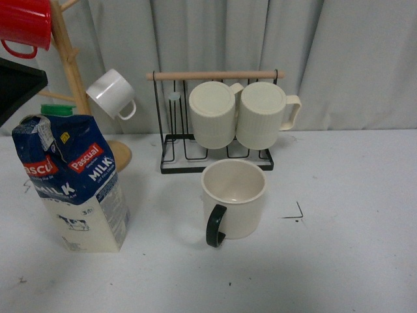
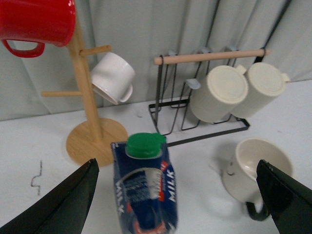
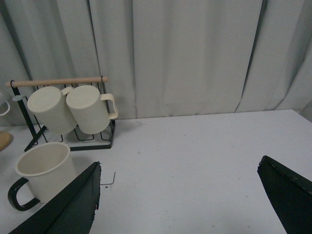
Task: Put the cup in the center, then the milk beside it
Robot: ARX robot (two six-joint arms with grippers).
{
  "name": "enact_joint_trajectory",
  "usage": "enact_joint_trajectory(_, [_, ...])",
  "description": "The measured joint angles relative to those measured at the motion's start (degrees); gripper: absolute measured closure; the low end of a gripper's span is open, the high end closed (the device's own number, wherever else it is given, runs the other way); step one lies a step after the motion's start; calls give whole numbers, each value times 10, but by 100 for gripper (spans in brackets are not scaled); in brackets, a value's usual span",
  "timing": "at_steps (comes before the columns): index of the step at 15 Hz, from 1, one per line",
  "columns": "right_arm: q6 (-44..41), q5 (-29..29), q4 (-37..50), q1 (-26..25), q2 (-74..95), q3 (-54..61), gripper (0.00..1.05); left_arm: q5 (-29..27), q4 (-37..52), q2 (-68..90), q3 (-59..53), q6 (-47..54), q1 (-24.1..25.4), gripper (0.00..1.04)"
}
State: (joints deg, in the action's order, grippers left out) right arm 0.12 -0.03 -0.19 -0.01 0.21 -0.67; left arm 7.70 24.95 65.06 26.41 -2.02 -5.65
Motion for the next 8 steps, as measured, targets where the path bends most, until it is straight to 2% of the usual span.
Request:
enact_joint_trajectory(3, [0, 0, 0, 0, 0, 0, 6, 41, 37, 110, 21, 30, 31, 7])
enact_joint_trajectory(8, [0, 0, 0, 0, 0, 0, 6, 54, 56, 200, 61, 51, 44, 7])
